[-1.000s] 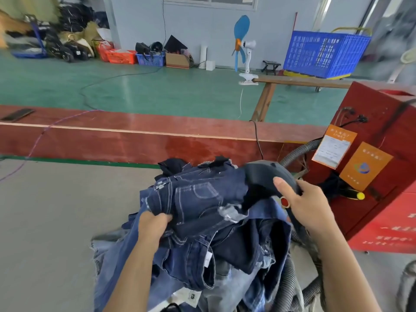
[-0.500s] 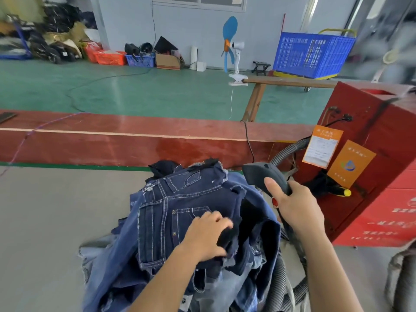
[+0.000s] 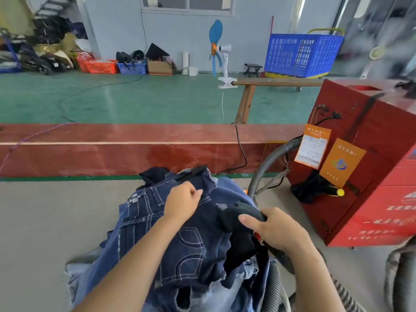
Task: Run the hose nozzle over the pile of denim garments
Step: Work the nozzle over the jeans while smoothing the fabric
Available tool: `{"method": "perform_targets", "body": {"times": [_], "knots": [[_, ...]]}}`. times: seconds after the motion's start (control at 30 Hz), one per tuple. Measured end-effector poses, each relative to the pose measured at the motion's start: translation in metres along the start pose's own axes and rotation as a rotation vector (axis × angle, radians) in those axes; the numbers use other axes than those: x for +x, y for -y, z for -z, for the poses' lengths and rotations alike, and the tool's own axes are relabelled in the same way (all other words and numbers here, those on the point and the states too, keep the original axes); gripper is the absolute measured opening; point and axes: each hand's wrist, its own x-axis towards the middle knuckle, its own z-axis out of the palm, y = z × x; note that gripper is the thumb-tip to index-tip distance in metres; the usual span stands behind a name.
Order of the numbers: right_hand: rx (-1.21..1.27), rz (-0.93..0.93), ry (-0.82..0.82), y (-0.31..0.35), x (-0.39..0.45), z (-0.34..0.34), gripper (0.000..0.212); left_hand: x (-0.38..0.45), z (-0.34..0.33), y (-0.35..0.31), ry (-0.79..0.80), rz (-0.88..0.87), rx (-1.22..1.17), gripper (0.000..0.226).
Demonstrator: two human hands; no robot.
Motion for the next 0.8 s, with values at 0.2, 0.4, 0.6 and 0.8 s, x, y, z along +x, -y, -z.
{"method": "perform_targets", "body": {"times": [0.2,0.4,0.6,0.8], "knots": [[0.213,0.037,-0.018,-0.010,0.003,0.011,0.053,0.052,-0.026,-0.020,0.162,-0.072,0.420,0.037],[0.232,-0.045,-0.329,-0.011,0.005,0.024,0.048,0.081,-0.001,-0.021,-0.149,0.051,-0.014,0.041],[0.322,-0.059,-0.456,-0.008,-0.002,0.026,0.046,0.045,0.028,0.023,0.060,-0.007,-0.052,0.051],[0.241,-0.035,-0.394,0.001,-0.003,0.021,0.049,-0.032,0.055,0.104,-0.014,0.513,0.152,0.068]]}}
